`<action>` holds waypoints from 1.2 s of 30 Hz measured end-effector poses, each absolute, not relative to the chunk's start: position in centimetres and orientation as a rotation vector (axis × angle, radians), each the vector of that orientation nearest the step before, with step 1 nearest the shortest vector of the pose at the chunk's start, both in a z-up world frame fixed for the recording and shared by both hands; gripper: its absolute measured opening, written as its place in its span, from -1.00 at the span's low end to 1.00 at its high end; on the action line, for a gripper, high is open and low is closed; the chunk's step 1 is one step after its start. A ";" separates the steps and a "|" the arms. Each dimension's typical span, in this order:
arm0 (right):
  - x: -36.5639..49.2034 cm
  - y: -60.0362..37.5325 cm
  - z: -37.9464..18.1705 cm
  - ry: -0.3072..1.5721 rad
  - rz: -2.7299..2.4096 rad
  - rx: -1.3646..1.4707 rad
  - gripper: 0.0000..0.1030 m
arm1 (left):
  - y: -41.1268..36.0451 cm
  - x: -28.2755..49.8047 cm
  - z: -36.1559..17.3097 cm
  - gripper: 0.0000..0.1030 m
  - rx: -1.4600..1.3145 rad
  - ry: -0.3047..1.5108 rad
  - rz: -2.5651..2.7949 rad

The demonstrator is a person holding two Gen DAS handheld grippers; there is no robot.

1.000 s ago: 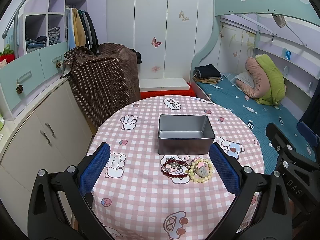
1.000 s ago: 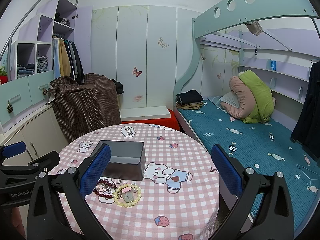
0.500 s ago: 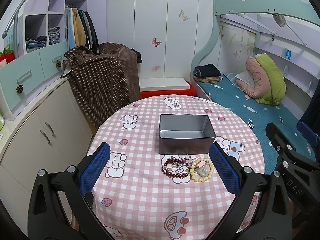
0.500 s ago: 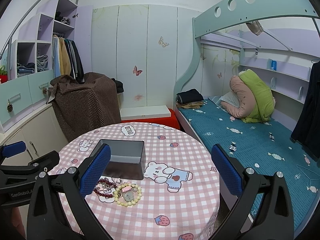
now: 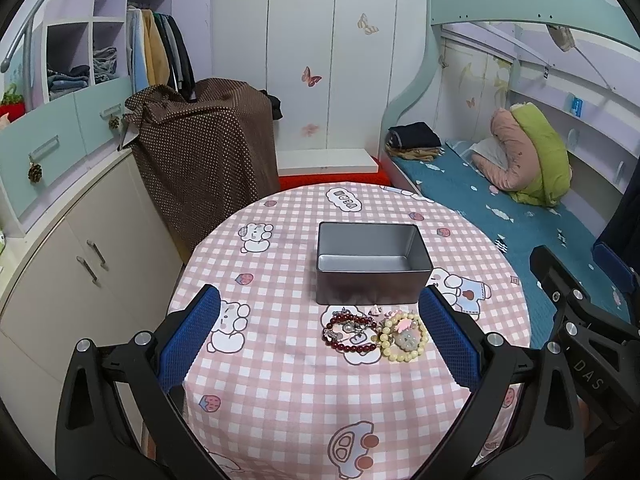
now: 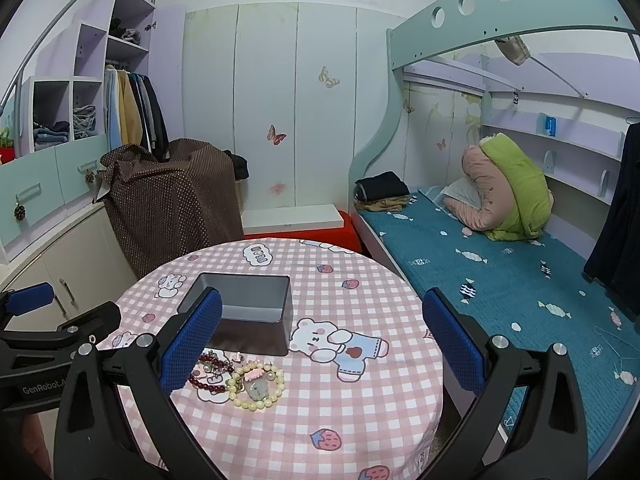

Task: Organize jewelry
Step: 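Grasp the dark red bead bracelet with the left tool while the right tool grasps the pale yellow bead bracelet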

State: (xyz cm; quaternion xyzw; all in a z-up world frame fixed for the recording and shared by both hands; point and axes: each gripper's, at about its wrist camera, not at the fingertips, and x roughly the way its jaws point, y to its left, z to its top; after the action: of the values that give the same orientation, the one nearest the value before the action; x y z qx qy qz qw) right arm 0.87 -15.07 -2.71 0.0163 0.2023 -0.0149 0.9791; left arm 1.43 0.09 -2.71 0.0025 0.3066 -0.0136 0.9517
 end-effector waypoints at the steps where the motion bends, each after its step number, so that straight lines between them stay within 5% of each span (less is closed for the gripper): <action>1: 1.0 -15.0 -2.8 0.410 -0.029 0.032 0.88 | 0.1 1.5 -2.8 0.91 0.003 0.626 -0.029; 36: 10.7 -14.2 -16.3 0.872 -0.028 -0.076 0.88 | 2.4 11.3 -15.0 0.90 0.013 0.956 -0.042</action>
State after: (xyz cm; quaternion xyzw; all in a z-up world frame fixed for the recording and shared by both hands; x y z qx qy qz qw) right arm 10.68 -14.22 -16.27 -0.0366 0.4222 -0.0137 0.9057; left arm 11.33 2.43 -14.99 0.0062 0.4600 -0.0204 0.8877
